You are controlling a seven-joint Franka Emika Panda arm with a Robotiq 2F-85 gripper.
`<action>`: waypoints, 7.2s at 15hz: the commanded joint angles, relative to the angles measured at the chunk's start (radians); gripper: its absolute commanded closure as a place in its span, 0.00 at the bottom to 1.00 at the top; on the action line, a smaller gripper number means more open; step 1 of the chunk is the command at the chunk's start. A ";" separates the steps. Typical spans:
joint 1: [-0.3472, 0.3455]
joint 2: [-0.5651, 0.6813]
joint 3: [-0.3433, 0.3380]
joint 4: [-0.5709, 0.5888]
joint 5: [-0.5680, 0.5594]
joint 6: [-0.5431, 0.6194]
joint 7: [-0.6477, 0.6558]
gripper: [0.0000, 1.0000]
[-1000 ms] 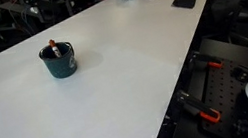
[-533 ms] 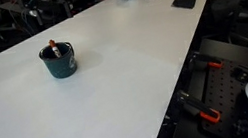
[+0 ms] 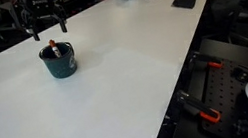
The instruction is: Take the marker out of the mug and place it on the table to the right of the mug
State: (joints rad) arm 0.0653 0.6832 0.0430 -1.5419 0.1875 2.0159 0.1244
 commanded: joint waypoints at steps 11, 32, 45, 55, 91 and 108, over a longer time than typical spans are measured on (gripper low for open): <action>0.013 0.162 -0.006 0.189 -0.009 0.005 0.077 0.34; 0.017 0.085 -0.016 0.221 -0.010 -0.033 0.170 0.01; 0.028 0.075 -0.014 0.239 -0.011 -0.001 0.193 0.00; 0.024 0.074 -0.011 0.183 -0.016 -0.016 0.174 0.00; 0.047 0.186 -0.036 0.257 -0.082 -0.103 0.196 0.63; 0.030 0.154 -0.024 0.283 -0.062 -0.071 0.194 0.95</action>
State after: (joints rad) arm 0.1037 0.8567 0.0162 -1.2767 0.1066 1.9282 0.3221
